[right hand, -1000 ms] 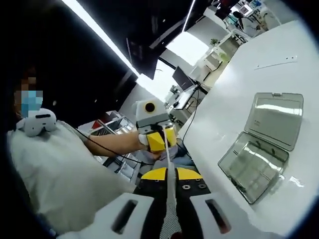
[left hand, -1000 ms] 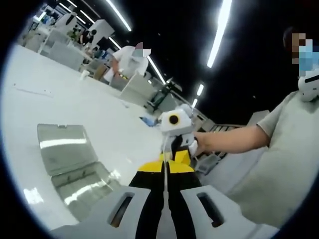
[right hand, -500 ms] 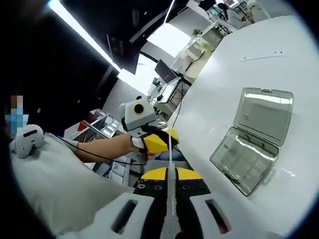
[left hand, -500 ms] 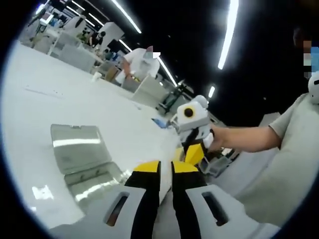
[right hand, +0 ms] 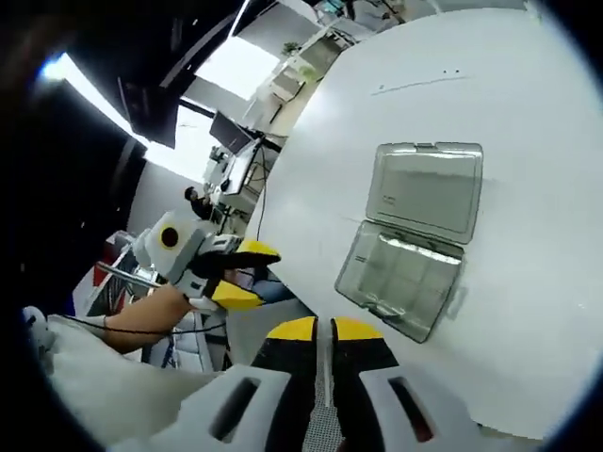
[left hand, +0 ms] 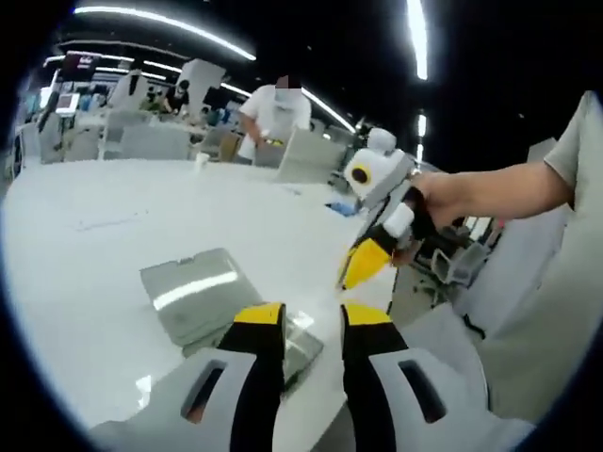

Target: Insert the divider into the dual guide fixture by aligning both edges with the guide slots and pushing it downward to the bottom, including one-sided entry, uneven engagement, binding, and posture correction.

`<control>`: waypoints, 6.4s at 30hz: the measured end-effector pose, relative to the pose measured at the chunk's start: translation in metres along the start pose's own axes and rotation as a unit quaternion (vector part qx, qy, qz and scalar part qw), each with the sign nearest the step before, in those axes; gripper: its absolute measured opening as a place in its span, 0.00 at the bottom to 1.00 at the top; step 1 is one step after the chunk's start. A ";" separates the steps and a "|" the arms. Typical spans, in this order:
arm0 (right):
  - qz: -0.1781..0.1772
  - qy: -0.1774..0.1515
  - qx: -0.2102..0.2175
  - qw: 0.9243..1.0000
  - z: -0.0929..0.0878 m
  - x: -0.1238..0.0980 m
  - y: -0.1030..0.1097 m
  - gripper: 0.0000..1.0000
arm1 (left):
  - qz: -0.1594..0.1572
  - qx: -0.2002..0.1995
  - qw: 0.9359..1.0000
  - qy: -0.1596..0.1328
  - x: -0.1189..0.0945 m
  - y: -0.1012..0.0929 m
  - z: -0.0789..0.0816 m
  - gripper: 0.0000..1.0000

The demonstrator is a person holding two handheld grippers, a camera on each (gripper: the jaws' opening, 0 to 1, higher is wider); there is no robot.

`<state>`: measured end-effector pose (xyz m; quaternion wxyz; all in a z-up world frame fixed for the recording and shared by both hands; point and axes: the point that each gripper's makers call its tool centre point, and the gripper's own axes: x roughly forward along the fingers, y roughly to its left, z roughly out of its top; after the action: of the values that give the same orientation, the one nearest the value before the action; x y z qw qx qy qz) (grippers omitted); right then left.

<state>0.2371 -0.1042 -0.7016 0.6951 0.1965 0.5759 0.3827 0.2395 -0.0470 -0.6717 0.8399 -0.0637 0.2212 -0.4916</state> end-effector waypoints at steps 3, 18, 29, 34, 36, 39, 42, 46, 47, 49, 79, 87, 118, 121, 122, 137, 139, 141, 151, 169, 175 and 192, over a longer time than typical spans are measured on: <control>-0.023 -0.002 0.022 0.999 0.004 0.003 -0.006 0.00 | 0.012 0.016 1.000 0.010 -0.001 0.003 -0.003 0.25; -0.122 0.011 0.088 0.989 0.010 0.021 -0.029 0.00 | 0.081 0.067 0.993 0.044 -0.017 0.023 -0.012 0.49; -0.155 0.018 0.133 0.979 0.008 0.039 -0.043 0.00 | 0.104 0.050 0.993 0.038 -0.025 0.034 -0.018 0.63; -0.148 0.009 0.166 0.975 0.005 0.042 -0.047 0.00 | 0.109 0.042 0.993 0.031 -0.026 0.036 -0.019 0.67; -0.145 0.007 0.170 0.975 0.003 0.043 -0.050 0.00 | 0.109 0.040 0.993 0.030 -0.026 0.036 -0.019 0.67; -0.139 0.005 0.177 0.974 0.002 0.044 -0.055 0.00 | 0.109 0.038 0.993 0.030 -0.026 0.036 -0.020 0.69; -0.133 0.002 0.178 0.975 0.000 0.045 -0.057 0.00 | 0.110 0.037 0.993 0.029 -0.025 0.036 -0.020 0.72; -0.120 0.002 0.182 0.976 0.000 0.048 -0.062 0.00 | 0.110 0.031 0.993 0.032 -0.023 0.037 -0.021 0.78; -0.116 0.000 0.177 0.977 0.002 0.048 -0.063 0.00 | 0.110 0.031 0.993 0.032 -0.022 0.037 -0.021 0.79; -0.108 0.001 0.179 0.978 -0.001 0.050 -0.062 0.00 | 0.111 0.031 0.993 0.032 -0.022 0.038 -0.020 0.79; -0.091 0.006 0.174 0.981 0.002 0.063 -0.088 0.00 | 0.123 0.027 0.991 0.040 -0.026 0.043 -0.021 0.79; -0.090 0.008 0.173 0.981 0.002 0.067 -0.089 0.00 | 0.127 0.025 0.991 0.041 -0.028 0.045 -0.022 0.79; -0.103 0.014 0.173 0.979 0.004 0.075 -0.104 0.00 | 0.132 0.018 0.990 0.043 -0.029 0.049 -0.023 0.79; -0.110 0.016 0.171 0.979 0.003 0.076 -0.105 0.00 | 0.132 0.018 0.990 0.043 -0.029 0.049 -0.023 0.79; -0.110 0.014 0.172 0.979 0.003 0.076 -0.104 0.00 | 0.131 0.018 0.990 0.043 -0.029 0.049 -0.023 0.79; -0.127 0.019 0.174 0.976 0.000 0.079 -0.103 0.00 | 0.103 0.018 0.993 0.059 -0.025 0.036 -0.032 0.80; -0.132 0.021 0.172 0.976 0.000 0.078 -0.105 0.00 | 0.091 0.019 0.994 0.065 -0.023 0.031 -0.035 0.80; -0.133 0.021 0.170 0.976 0.000 0.078 -0.104 0.00 | 0.081 0.021 0.994 0.071 -0.022 0.026 -0.037 0.80; -0.149 0.031 0.159 0.975 0.001 0.078 -0.107 0.00 | 0.052 0.025 0.994 0.090 -0.017 0.012 -0.045 0.81; -0.158 0.044 0.168 0.972 0.000 0.080 -0.100 0.00 | 0.053 0.023 0.994 0.089 -0.018 0.013 -0.045 0.81; -0.158 0.046 0.173 0.971 0.001 0.079 -0.097 0.00 | 0.054 0.022 0.994 0.089 -0.018 0.013 -0.045 0.81; -0.164 0.046 0.176 0.969 0.000 0.083 -0.102 0.00 | 0.056 0.020 0.994 0.091 -0.019 0.014 -0.047 0.81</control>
<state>0.2722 -0.1052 -0.8282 0.6753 0.2011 0.6903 0.1646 0.2227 -0.0185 -0.7129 0.8436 0.0103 0.2904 -0.4516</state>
